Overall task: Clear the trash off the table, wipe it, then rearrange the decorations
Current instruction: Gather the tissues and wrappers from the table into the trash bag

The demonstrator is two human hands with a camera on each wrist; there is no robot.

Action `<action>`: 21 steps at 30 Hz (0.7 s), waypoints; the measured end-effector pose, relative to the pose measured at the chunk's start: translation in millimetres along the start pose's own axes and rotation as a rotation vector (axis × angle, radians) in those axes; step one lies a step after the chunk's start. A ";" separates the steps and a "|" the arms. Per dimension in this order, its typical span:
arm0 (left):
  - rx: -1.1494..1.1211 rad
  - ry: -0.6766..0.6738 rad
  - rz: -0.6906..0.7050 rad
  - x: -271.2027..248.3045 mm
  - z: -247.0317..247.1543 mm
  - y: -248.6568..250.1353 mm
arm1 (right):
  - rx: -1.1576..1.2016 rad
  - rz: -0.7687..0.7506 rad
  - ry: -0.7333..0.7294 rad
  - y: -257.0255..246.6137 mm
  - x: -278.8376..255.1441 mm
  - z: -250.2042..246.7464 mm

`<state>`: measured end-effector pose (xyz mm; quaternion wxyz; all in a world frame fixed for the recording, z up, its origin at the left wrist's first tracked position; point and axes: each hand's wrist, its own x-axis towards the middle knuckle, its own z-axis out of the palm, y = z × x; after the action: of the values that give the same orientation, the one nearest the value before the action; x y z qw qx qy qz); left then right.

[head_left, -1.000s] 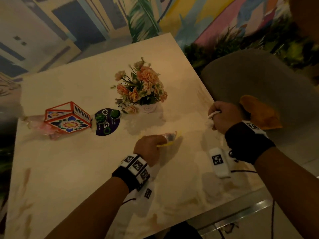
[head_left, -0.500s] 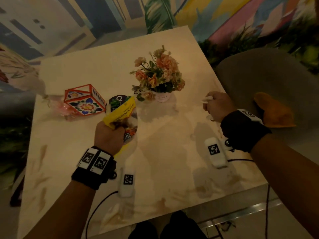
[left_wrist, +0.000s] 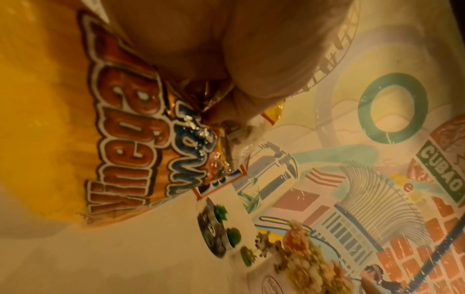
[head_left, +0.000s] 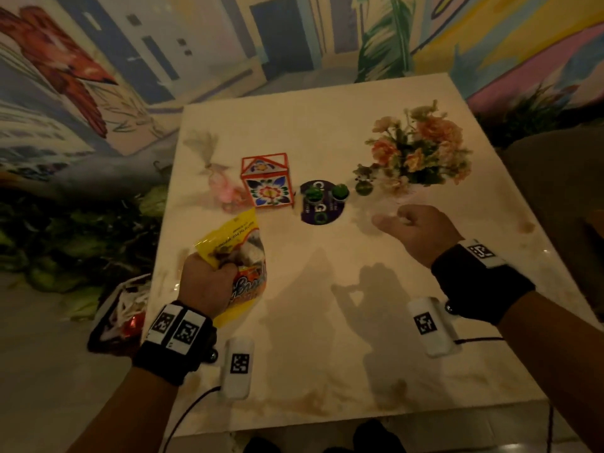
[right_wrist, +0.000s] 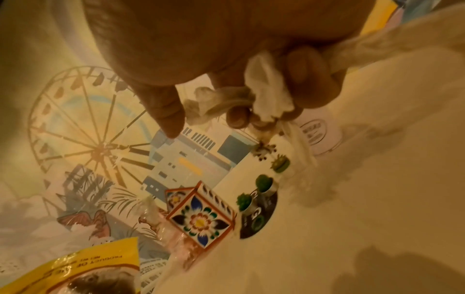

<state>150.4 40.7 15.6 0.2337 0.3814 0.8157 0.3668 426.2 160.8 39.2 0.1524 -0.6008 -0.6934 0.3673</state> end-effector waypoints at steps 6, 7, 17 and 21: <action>0.015 0.034 0.027 35.7 -92.3 -83.5 | -0.074 0.015 0.012 -66.0 -13.1 80.2; 0.038 0.041 0.054 38.9 -109.5 -93.2 | -0.099 0.021 0.001 -77.4 -15.4 93.4; 0.084 0.107 -0.016 76.7 -231.8 -198.3 | -0.011 -0.055 -0.081 -198.0 -28.8 208.2; 0.059 0.104 -0.041 84.3 -245.6 -218.2 | -0.006 -0.127 -0.125 -225.4 -23.5 239.7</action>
<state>-160.9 -91.6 -9.7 0.1872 0.3518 0.8448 0.3570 112.6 58.5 36.8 0.1300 -0.5318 -0.7394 0.3919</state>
